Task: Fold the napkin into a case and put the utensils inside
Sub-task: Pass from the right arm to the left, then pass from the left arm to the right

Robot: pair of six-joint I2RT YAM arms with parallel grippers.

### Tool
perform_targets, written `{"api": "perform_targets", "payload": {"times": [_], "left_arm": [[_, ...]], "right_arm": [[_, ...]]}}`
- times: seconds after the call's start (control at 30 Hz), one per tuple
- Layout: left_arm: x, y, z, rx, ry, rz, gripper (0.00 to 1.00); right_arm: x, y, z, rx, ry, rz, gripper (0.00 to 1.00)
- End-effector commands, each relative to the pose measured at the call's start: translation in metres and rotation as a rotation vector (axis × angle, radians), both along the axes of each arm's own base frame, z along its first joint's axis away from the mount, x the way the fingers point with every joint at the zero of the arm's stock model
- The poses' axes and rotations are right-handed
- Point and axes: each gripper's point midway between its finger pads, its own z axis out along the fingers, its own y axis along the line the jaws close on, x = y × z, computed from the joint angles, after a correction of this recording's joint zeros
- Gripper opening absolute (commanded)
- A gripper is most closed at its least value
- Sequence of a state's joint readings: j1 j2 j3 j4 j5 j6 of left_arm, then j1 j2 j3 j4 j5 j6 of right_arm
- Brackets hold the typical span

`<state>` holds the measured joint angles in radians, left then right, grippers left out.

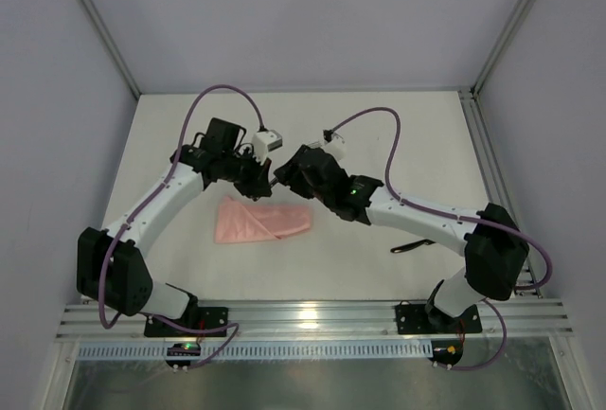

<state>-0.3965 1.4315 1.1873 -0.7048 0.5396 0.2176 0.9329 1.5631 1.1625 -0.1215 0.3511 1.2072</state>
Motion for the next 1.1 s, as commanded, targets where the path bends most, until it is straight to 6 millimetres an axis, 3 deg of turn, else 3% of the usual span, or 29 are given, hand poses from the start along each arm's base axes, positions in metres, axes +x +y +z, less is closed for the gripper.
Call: {"api": "perform_targets", "payload": {"times": [0.0,0.03,0.07,0.1,0.13,0.17,0.23,0.33,0.4,0.43,0.47,0.5,0.53,0.9,1.0,1.03,1.07], "left_arm": [[-0.002,0.006,0.004,-0.037,0.018,-0.035,0.0],[-0.006,0.009,0.001,-0.031,0.044,-0.039,0.0],[-0.006,0.012,-0.001,-0.028,0.061,-0.036,0.0],[-0.01,0.011,-0.001,-0.036,0.077,-0.054,0.0],[-0.012,0.011,0.0,-0.035,0.07,-0.084,0.0],[-0.021,0.012,-0.002,-0.032,0.11,-0.106,0.0],[-0.03,0.011,0.004,-0.044,0.121,-0.158,0.0],[-0.046,0.014,0.006,-0.04,0.166,-0.198,0.0],[-0.056,0.015,0.009,-0.048,0.201,-0.216,0.0],[-0.061,0.014,0.011,-0.061,0.212,-0.23,0.0],[-0.064,0.014,0.011,-0.063,0.216,-0.246,0.0],[-0.07,0.016,0.011,-0.061,0.233,-0.254,0.0],[-0.072,0.016,0.011,-0.061,0.234,-0.262,0.0],[-0.091,0.016,0.016,-0.094,0.264,-0.312,0.0],[-0.098,0.017,0.017,-0.106,0.278,-0.338,0.0],[-0.101,0.018,0.017,-0.107,0.287,-0.343,0.0],[-0.103,0.018,0.018,-0.108,0.286,-0.349,0.0]], "right_arm": [[-0.02,-0.015,0.059,-0.264,-0.365,0.221,0.52],[-0.031,-0.024,0.072,-0.338,-0.457,0.265,0.52],[-0.036,-0.034,0.074,-0.549,-0.606,0.366,0.52],[-0.045,-0.035,0.078,-0.648,-0.698,0.437,0.52],[-0.067,-0.029,0.068,-0.753,-0.786,0.563,0.52],[-0.075,-0.035,0.072,-0.951,-0.968,0.714,0.52],[-0.101,-0.026,0.051,-1.064,-1.151,0.979,0.52],[-0.099,-0.017,0.057,-1.231,-1.35,1.089,0.52],[-0.097,-0.01,0.039,-1.348,-1.369,1.238,0.52],[-0.095,-0.002,0.054,-1.354,-1.391,1.248,0.52],[-0.093,0.002,0.052,-1.368,-1.384,1.282,0.5],[-0.09,0.006,0.038,-1.412,-1.365,1.35,0.47],[-0.087,0.01,0.042,-1.426,-1.373,1.348,0.45],[-0.064,0.009,0.004,-1.518,-1.308,1.434,0.44],[-0.055,0.007,0.0,-1.551,-1.277,1.407,0.34],[-0.053,0.007,0.001,-1.553,-1.276,1.388,0.24],[-0.049,0.009,0.005,-1.552,-1.283,1.345,0.2]]}}
